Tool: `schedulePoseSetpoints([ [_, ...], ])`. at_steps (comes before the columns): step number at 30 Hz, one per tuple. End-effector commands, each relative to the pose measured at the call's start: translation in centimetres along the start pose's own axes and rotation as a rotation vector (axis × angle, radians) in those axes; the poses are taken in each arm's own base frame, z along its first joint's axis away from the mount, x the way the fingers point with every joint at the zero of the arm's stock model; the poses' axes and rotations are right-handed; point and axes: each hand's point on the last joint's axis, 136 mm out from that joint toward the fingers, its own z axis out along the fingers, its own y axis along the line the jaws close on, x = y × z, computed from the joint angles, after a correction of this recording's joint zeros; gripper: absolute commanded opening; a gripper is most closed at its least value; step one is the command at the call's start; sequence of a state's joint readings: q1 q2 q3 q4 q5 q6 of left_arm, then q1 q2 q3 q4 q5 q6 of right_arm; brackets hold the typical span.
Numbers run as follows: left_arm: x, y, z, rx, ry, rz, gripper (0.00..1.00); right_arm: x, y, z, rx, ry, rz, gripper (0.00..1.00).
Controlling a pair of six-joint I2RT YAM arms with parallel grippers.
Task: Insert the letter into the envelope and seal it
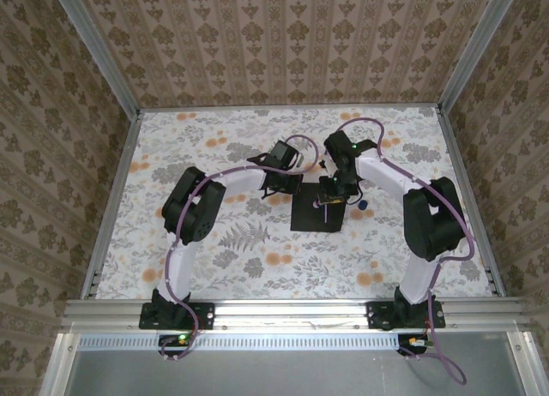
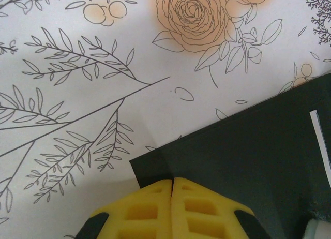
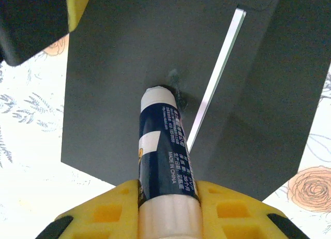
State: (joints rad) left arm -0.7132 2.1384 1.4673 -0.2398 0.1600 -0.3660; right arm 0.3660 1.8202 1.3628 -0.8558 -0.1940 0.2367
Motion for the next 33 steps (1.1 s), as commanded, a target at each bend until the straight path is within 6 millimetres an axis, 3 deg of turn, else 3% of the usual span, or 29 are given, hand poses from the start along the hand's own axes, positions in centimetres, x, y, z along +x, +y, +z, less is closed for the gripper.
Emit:
schedulePoseSetpoints([
  [1,1.4,0.4,-0.4,-0.024,0.044,-0.011,0.00,-0.3,-2.0,1.0,0.074,0.027,0.016,0.14],
  [8,1.3,0.4,-0.5,-0.027,0.042,-0.014,0.00,-0.9,-1.6,0.3,0.060,0.017,0.010,0.14],
  [22,1.3,0.5,-0.3,-0.034,0.047,-0.030,0.00,3.0,-0.5,-1.0,0.040,0.073,-0.026,0.14],
  [33,1.2,0.3,-0.3,-0.030,0.046,-0.033,0.00,3.0,-0.5,-0.3,0.044,0.094,-0.033,0.14],
])
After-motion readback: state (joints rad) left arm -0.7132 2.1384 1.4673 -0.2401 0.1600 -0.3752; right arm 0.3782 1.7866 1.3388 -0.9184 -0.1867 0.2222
